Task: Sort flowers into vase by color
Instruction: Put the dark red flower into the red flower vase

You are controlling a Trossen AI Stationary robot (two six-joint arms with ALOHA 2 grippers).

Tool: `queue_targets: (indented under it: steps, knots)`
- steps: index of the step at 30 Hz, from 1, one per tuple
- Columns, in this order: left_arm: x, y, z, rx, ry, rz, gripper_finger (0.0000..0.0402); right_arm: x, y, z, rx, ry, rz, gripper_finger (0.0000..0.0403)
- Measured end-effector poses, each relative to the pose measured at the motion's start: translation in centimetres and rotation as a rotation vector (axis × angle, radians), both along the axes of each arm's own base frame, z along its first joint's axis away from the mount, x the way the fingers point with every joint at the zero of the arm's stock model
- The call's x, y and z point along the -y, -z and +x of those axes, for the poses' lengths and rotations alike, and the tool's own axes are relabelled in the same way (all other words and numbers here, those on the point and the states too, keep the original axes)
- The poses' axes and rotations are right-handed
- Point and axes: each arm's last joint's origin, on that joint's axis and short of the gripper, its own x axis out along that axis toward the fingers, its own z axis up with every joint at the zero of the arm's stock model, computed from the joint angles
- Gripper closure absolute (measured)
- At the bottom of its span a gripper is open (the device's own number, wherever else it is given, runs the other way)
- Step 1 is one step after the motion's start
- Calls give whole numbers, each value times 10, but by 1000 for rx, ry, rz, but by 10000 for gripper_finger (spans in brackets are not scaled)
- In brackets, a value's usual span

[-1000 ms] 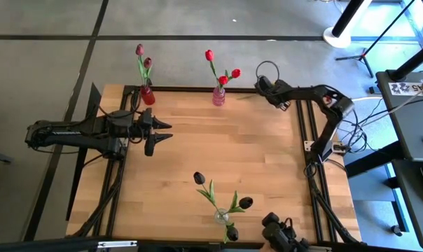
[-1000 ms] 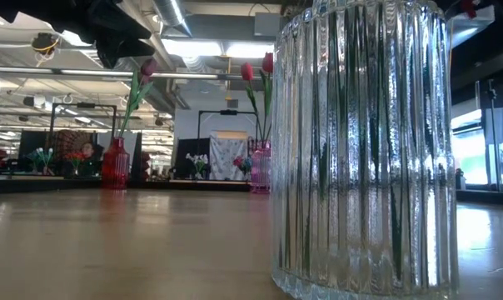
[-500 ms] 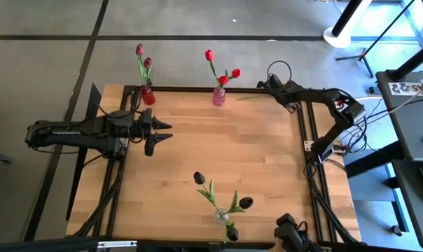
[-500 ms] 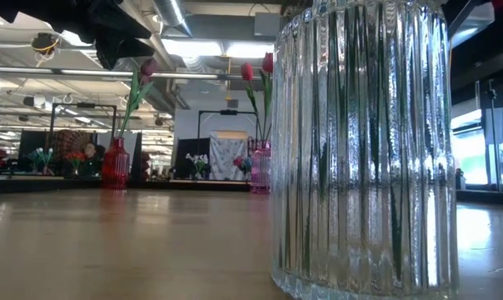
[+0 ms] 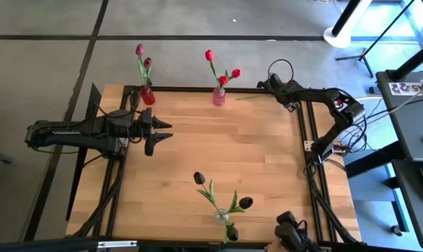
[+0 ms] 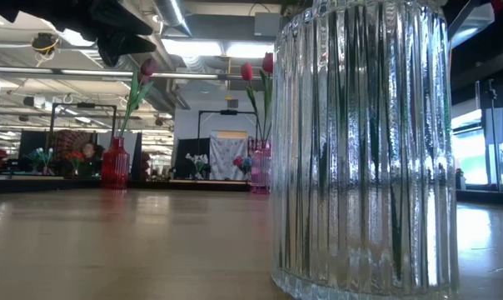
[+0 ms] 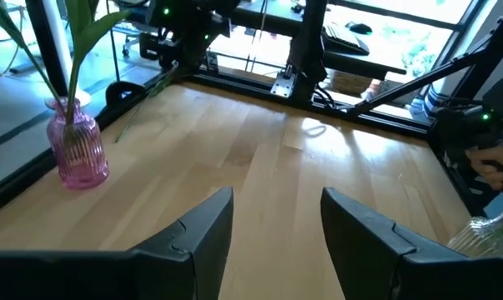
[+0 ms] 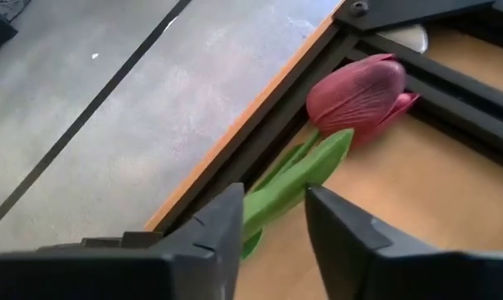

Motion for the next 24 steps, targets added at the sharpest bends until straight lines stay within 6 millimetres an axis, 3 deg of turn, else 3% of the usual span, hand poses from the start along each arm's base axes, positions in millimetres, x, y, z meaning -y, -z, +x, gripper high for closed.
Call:
queue_targets:
  steps: [11,14,21,24]
  knots:
    - [0,-2,1,15,9,34,223,-7,14,14,-96,-77,26,388]
    - [0,-2,1,10,17,61,223,-10,14,17,-72,-117,58,394]
    - [0,-5,1,36,20,82,223,-34,-24,16,-24,-137,34,399]
    - [0,-5,1,35,20,81,223,-42,-35,13,-33,-103,-2,380]
